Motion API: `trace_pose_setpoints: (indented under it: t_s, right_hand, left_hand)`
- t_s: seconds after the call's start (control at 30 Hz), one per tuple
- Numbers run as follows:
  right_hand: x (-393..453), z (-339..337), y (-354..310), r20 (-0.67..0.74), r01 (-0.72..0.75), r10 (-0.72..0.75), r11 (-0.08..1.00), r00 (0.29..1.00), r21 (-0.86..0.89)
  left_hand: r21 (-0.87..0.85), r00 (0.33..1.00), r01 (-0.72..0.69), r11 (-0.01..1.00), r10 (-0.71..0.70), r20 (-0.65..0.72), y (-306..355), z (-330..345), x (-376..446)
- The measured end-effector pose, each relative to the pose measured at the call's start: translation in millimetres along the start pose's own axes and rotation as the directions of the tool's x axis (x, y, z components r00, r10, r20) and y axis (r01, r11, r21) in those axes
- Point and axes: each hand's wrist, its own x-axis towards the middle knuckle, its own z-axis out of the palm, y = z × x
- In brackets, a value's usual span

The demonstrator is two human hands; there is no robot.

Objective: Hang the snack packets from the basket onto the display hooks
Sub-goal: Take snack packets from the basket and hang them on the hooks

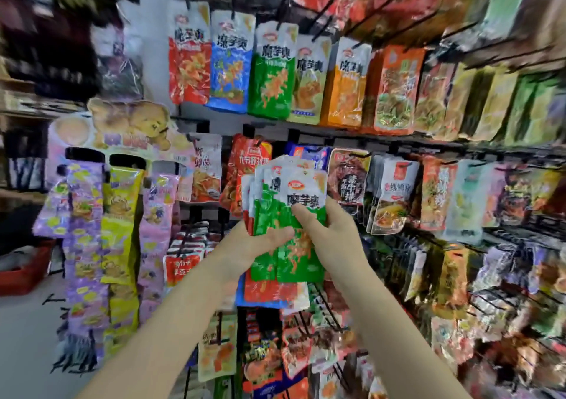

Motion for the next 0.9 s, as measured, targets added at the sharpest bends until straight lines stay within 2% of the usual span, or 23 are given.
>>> trace_pose_setpoints:
  t_s: [0.17, 0.27, 0.37, 0.5, 0.53, 0.67, 0.9]
  right_hand:
    - [49.7, -33.2, -15.1, -0.105, 0.109, -0.106, 0.994, 0.989, 0.03]
    - [85.4, -60.0, -22.0, -0.12, 0.226, -0.214, 0.969, 0.969, 0.097]
    - [118.3, -79.2, -28.5, -0.117, 0.405, -0.395, 0.911, 0.911, 0.077]
    - [158.5, -84.7, -32.5, -0.083, 0.518, -0.516, 0.855, 0.853, 0.005]
    - [167.2, -83.0, -32.9, -0.086, 0.534, -0.532, 0.845, 0.843, 0.007]
    - [189.2, -71.4, -44.3, -0.091, 0.549, -0.542, 0.83, 0.836, 0.101]
    - [208.4, -41.1, -88.2, -0.132, 0.588, -0.574, 0.798, 0.808, 0.129]
  left_hand:
    - [-0.11, 0.989, -0.1, 0.989, 0.086, -0.124, 43.9, 23.2, 30.2]
    - [-0.072, 0.974, -0.162, 0.984, 0.148, -0.169, 71.3, 24.1, 54.7]
    - [-0.021, 0.917, -0.303, 0.953, 0.285, -0.279, 94.6, 25.8, 76.5]
    - [0.081, 0.808, -0.446, 0.891, 0.44, -0.391, 114.7, 31.8, 92.9]
    - [0.094, 0.795, -0.47, 0.878, 0.467, -0.388, 118.2, 31.1, 94.8]
    - [0.082, 0.811, -0.502, 0.861, 0.501, -0.303, 133.1, 27.1, 91.2]
    - [0.105, 0.773, -0.559, 0.823, 0.562, -0.295, 159.0, -6.2, 82.9]
